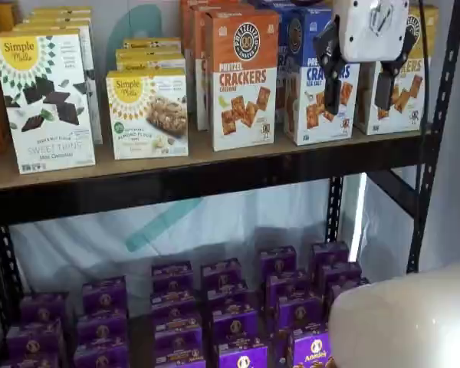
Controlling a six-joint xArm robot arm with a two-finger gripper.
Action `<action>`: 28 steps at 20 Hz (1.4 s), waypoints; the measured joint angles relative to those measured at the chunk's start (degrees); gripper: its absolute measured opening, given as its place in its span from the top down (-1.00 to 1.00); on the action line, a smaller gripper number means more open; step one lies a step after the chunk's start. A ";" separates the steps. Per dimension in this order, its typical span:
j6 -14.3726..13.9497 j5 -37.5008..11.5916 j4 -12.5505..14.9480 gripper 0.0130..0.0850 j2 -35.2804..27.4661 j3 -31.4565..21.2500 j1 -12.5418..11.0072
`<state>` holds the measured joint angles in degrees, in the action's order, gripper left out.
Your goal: Retrieve the yellow and white box located on the top shelf, the sixth one from the left
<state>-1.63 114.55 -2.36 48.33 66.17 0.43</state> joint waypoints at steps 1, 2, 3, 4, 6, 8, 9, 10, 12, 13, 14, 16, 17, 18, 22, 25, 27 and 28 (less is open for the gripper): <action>0.31 -0.62 -0.58 -1.00 0.38 -0.37 -0.50; 1.03 -2.20 -1.97 -1.00 1.38 -1.27 -1.85; 1.30 -2.88 -2.46 -1.00 1.76 -1.58 -2.25; 1.42 -3.21 -2.64 -1.00 1.91 -1.71 -2.38; 1.43 -3.41 -2.41 -1.00 1.96 -1.73 -2.27; 1.42 -3.73 -1.60 -1.00 2.05 -1.85 -1.94; 1.42 -4.01 -0.79 -1.00 2.13 -1.98 -1.63; 1.58 -4.30 0.00 -1.00 2.19 -2.12 -1.51; 2.48 -5.11 1.58 -1.00 2.38 -2.52 -1.88; 3.10 -5.60 2.43 -1.00 2.50 -2.74 -2.26; 4.05 -6.20 3.19 -1.00 2.59 -3.00 -3.00; 7.11 -7.62 3.57 -1.00 2.69 -3.45 -6.17; 8.65 -8.37 3.60 -1.00 2.71 -3.63 -7.77; 10.42 -9.14 3.62 -1.00 2.64 -3.74 -9.55; 18.87 -12.34 2.76 -1.00 1.19 -3.61 -18.53; 23.41 -14.37 1.55 -1.00 -0.14 -3.34 -23.38; 25.32 -15.36 0.90 -1.00 -0.97 -3.11 -25.44; 26.06 -15.81 0.59 -1.00 -1.33 -3.01 -26.24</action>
<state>24.43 98.73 -1.77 47.00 63.16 -25.80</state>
